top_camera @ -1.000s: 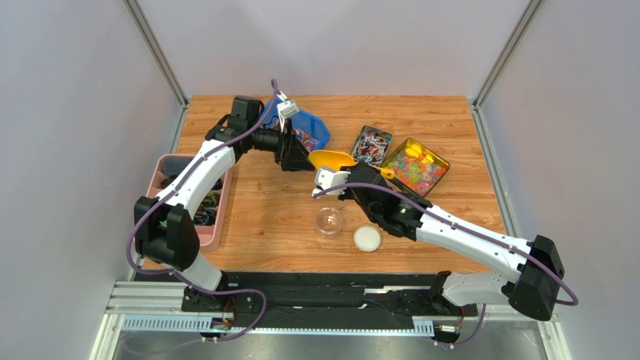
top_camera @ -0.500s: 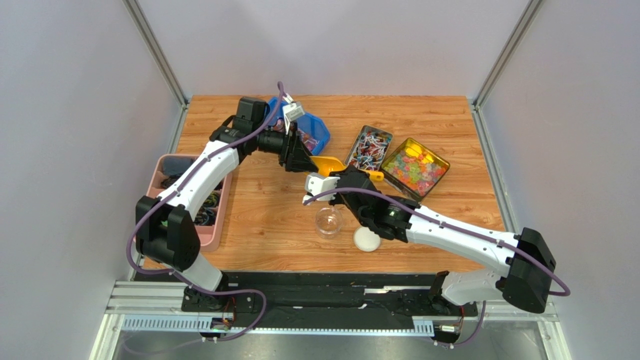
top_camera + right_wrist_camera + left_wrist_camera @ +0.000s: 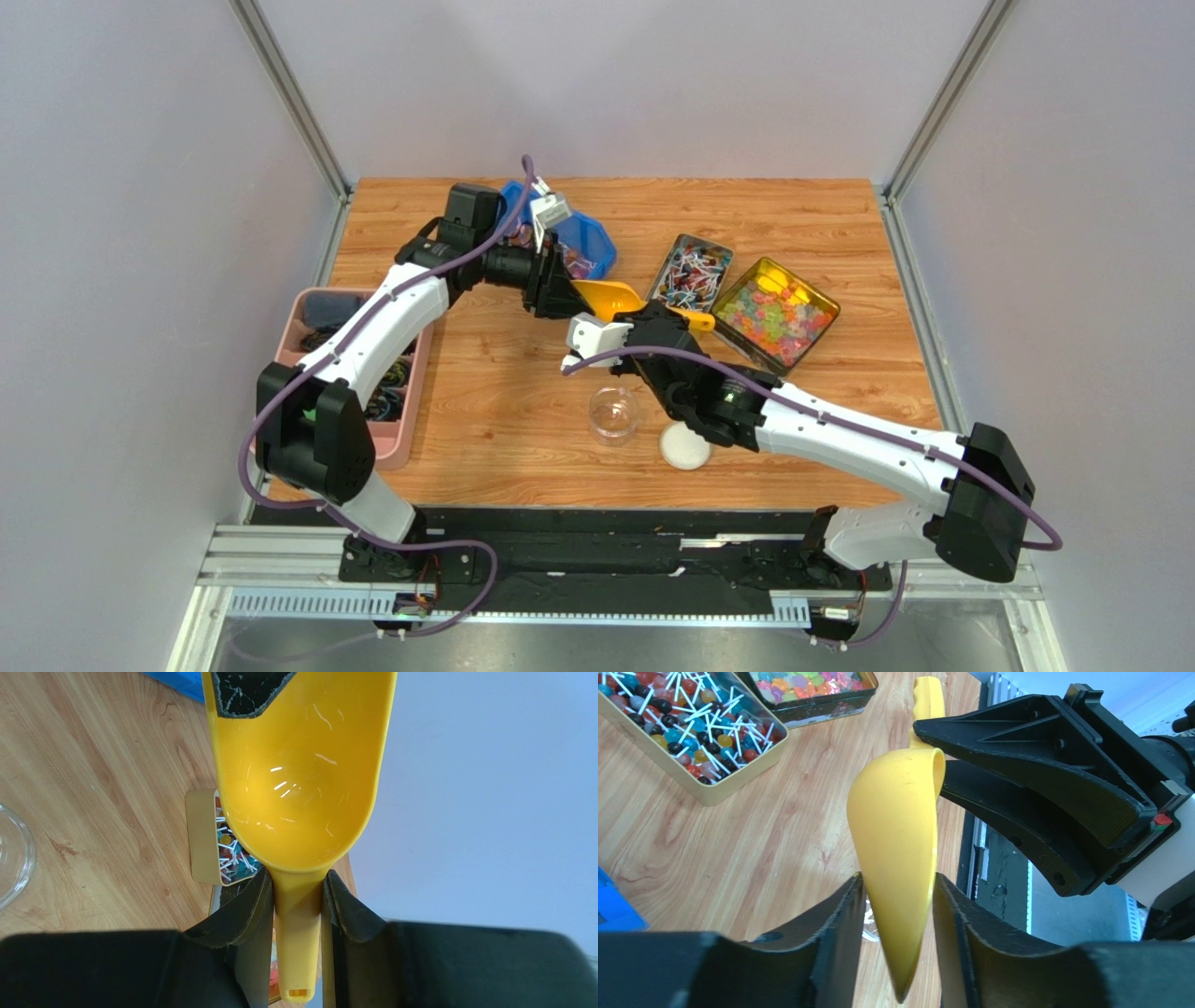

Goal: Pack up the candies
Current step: Pick up the spatula from the center of the board.

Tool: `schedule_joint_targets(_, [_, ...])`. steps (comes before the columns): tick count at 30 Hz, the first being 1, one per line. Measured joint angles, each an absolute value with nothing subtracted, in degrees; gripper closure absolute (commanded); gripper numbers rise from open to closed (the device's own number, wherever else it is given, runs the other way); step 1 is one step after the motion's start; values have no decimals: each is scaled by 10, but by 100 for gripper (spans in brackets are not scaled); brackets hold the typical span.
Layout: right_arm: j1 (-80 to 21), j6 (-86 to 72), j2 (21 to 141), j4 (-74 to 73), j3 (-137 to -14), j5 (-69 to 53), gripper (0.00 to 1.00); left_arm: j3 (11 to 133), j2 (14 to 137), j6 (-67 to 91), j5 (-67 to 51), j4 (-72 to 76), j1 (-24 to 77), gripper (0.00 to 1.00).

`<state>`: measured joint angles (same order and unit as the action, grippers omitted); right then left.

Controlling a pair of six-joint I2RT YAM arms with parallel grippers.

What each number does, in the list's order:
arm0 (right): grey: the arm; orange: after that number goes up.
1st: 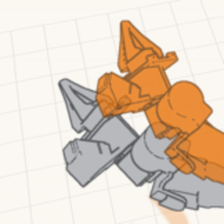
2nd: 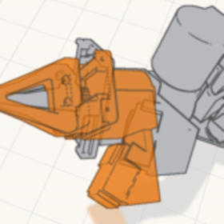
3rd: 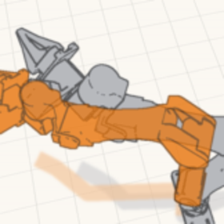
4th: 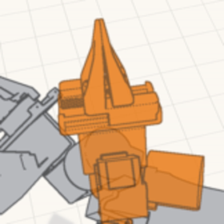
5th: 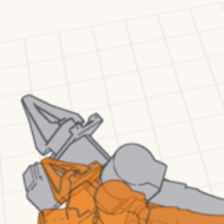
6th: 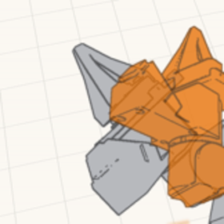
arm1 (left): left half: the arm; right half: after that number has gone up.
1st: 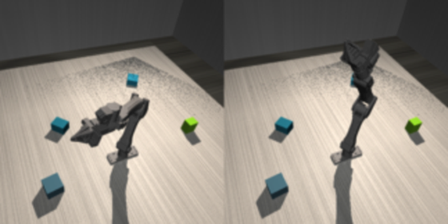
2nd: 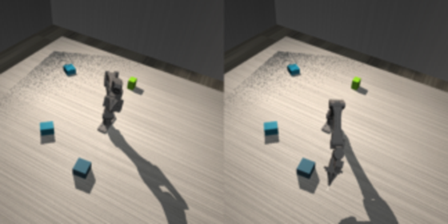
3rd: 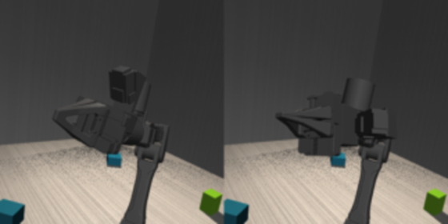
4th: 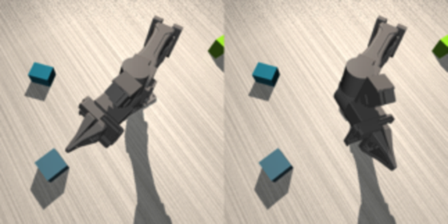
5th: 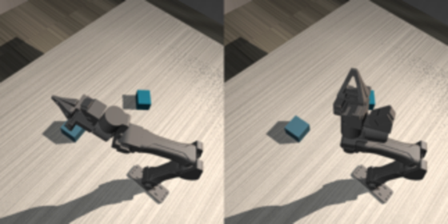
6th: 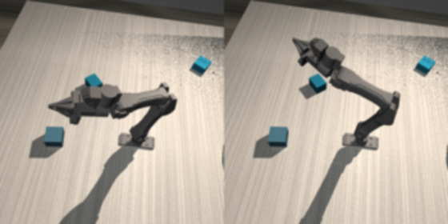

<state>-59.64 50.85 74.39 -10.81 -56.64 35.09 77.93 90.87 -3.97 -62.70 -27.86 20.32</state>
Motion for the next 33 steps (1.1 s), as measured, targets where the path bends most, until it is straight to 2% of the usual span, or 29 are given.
schedule_joint_targets(2, [-597, 508, 744, -108, -566, 351, 100, 779, 909, -39, -624, -277, 203, 58])
schedule_joint_targets(10, [-607, 503, 745, -108, -566, 356, 100, 773, 910, -35, -614, -267, 204, 61])
schedule_joint_targets(12, [-609, 499, 746, -108, -566, 358, 100, 771, 910, -32, -611, -265, 204, 69])
schedule_joint_targets(18, [-616, 487, 747, -111, -566, 359, 100, 765, 910, -28, -584, -255, 204, 80])
schedule_joint_targets(21, [-618, 475, 747, -118, -567, 357, 99, 764, 910, -28, -577, -255, 206, 93])
schedule_joint_targets(22, [-619, 470, 747, -121, -568, 355, 97, 763, 910, -28, -575, -255, 206, 100])
schedule_joint_targets(23, [-620, 465, 746, -125, -568, 354, 94, 761, 910, -27, -573, -255, 206, 100])
schedule_joint_targets(26, [-622, 454, 745, -133, -571, 346, 72, 760, 910, -27, -569, -255, 206, 100])
schedule_joint_targets(27, [-622, 451, 742, -135, -571, 343, 56, 760, 910, -28, -569, -256, 206, 100])
schedule_joint_targets(29, [-622, 443, 734, -140, -571, 333, 47, 760, 910, -29, -572, -256, 206, 100])
schedule_joint_targets(30, [-622, 440, 726, -146, -571, 325, 30, 760, 910, -30, -580, -256, 206, 100])
schedule_joint_targets(31, [-622, 438, 717, -157, -571, 314, 23, 760, 910, -32, -588, -256, 206, 100])
schedule_joint_targets(33, [-618, 433, 696, -175, -571, 292, 18, 760, 909, -36, -607, -257, 206, 100])
